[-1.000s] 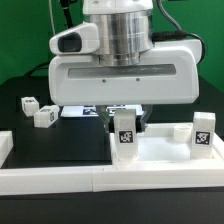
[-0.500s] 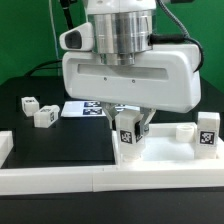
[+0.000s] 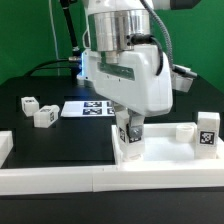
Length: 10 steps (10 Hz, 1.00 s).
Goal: Assemble square table
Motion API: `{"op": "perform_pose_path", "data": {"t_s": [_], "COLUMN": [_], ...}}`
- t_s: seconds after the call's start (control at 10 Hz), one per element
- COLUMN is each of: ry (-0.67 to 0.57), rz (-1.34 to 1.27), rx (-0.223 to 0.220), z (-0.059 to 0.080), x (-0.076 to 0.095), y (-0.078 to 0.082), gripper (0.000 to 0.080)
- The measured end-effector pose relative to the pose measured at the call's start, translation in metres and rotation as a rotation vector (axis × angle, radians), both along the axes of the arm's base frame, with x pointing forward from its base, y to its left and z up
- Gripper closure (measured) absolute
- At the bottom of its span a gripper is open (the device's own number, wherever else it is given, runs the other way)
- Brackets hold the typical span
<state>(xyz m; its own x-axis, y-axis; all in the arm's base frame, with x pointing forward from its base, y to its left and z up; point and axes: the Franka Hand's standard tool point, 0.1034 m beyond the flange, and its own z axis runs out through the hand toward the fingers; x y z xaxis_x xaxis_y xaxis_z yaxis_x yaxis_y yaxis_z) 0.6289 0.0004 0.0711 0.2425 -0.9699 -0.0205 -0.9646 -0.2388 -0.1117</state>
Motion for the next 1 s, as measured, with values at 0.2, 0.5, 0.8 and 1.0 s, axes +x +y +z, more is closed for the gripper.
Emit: {"op": "perform_pose_path", "data": {"t_s": [0.2,0.5,0.8,1.0], "ry": [0.001,0.009,0.003,-0.015], "rz": [-0.036,0.335,0.576,0.766], "rx": [0.012,-0.042,-0.070,-0.089], "z": [0.000,0.003,0.003,0.003], "x": [0.000,-0.003,-0.003,-0.003], "y": [-0.001,0.004,0.008,0.005], "gripper": [0.0509,0.0226,0.0154,0.0154]}}
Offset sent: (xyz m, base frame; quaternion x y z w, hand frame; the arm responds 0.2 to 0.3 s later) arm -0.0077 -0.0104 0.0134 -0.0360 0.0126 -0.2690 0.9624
